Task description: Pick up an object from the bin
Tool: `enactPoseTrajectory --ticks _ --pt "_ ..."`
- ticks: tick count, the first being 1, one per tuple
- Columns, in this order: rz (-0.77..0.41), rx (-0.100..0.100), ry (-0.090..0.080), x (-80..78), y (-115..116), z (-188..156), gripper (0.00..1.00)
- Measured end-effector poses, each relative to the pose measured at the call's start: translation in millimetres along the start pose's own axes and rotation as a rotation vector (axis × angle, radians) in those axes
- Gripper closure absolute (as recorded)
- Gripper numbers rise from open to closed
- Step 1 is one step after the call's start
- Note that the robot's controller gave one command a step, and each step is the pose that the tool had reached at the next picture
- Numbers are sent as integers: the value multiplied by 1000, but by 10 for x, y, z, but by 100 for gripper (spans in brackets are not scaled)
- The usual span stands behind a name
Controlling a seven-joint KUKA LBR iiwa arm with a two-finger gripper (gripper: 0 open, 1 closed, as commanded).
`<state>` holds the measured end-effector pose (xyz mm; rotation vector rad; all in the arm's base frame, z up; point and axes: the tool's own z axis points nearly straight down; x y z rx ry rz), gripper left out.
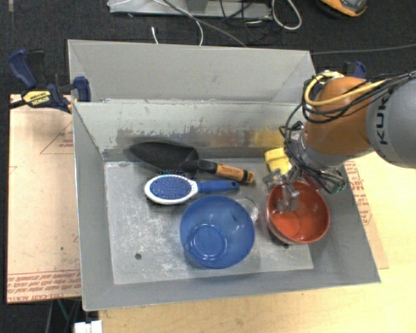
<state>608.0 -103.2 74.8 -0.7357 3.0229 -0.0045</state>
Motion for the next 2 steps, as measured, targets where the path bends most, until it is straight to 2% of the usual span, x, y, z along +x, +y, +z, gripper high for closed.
enactPoseTrajectory --ticks 2 --pt "1 -1 0 -2 7 -78 100"
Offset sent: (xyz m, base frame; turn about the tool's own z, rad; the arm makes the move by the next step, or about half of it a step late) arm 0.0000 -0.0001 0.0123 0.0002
